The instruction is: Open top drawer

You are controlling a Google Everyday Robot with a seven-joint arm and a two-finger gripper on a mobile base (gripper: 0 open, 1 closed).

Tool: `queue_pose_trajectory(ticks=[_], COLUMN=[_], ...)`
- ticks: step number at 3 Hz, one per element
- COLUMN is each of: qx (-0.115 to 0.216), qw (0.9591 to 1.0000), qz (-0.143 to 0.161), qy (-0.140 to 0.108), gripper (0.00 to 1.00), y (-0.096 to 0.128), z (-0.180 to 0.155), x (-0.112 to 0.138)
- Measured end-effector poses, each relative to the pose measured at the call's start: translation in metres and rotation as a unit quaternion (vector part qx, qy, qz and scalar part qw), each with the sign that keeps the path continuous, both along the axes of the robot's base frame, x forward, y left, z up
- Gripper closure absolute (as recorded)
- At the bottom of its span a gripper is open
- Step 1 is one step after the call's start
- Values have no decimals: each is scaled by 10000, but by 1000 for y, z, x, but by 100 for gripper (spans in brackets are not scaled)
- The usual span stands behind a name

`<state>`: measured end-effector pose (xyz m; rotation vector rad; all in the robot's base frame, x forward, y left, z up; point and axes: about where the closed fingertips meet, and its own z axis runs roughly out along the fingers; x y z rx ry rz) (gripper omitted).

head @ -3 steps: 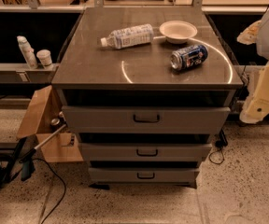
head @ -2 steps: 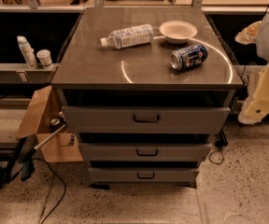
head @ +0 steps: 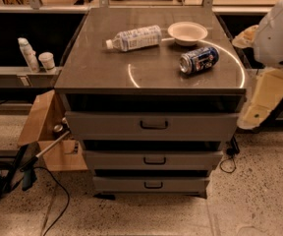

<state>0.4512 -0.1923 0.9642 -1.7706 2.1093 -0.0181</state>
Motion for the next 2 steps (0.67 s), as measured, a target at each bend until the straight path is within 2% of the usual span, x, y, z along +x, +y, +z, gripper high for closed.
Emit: queue_pose_trajectory(ticks=[2], qx=[224], qw=[9982], qz=[551], qy=[9], gripper=[0], y=[9], z=[-21], x=[7])
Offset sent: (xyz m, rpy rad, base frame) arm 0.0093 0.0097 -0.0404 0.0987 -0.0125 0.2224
